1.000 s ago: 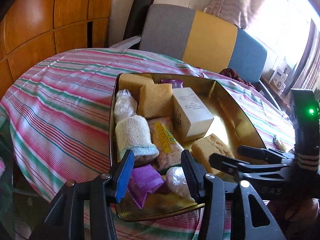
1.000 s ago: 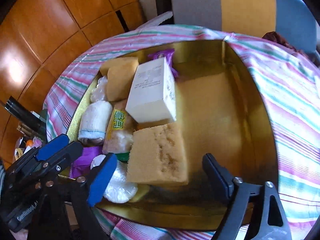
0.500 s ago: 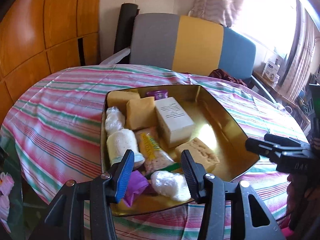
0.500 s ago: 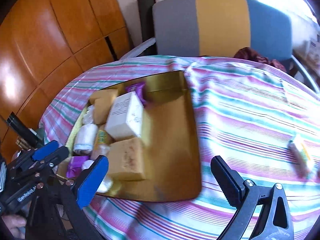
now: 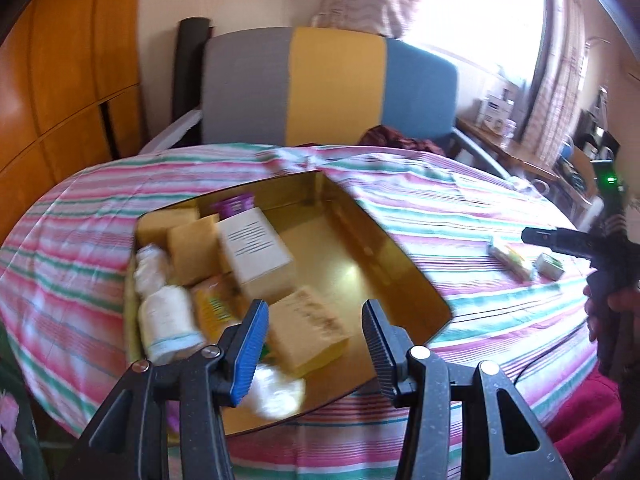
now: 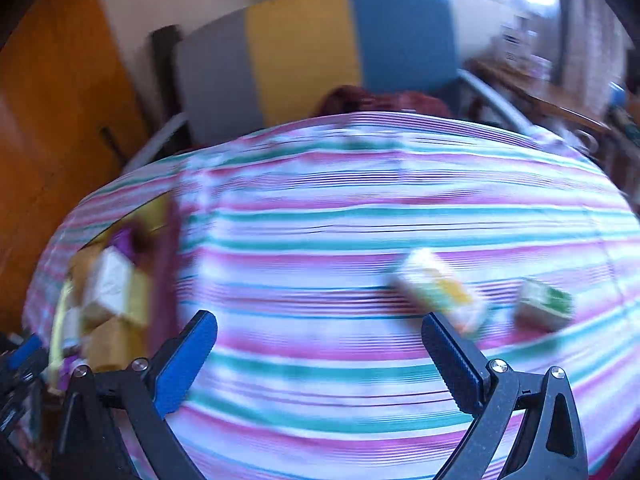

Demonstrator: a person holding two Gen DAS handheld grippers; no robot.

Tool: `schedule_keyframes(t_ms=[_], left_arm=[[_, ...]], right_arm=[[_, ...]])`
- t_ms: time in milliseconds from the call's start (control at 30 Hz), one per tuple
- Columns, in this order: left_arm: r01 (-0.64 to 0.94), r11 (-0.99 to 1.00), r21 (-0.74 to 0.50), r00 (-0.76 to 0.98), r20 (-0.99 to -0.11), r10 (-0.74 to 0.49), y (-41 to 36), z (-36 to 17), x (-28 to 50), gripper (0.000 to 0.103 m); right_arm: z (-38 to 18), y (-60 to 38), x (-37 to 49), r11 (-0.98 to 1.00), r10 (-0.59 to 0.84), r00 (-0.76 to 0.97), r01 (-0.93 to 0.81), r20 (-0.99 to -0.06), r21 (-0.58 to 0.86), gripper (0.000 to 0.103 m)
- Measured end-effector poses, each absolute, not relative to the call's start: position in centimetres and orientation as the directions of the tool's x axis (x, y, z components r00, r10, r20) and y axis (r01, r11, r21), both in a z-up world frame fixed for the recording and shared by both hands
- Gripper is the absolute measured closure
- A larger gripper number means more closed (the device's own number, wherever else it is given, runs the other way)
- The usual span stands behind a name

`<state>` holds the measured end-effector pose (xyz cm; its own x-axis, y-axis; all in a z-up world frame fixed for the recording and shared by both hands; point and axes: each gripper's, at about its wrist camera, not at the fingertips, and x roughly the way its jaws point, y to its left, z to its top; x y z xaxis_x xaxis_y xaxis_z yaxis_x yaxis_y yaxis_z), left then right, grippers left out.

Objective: Organize objects
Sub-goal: 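Move both tools back and grasp the WEIDAN packet with the left tool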

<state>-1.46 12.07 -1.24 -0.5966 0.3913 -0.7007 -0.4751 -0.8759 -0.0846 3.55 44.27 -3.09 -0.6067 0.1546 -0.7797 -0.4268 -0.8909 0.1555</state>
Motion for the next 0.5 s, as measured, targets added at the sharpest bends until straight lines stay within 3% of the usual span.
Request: schedule_keyframes(t_ms=[267,500], left_arm=[[-0.633,-0.764,-0.123,-0.477,-0.716,0.510,19.8,-0.1,-0.5,0.054],[-0.722,-0.642,-0.257,-0.258,-0.762,0.594,29.6,-1.2,-0.9,0.054]], right_arm=[[-3.9,56.9,9.0,-0.683,0.341,-0.510,-0.712,-0.790,0.164,0.000],[-6.1,63.0,13.9,-0.420,0.336,-0.493,-0.841,-0.803,0.340,0.000]])
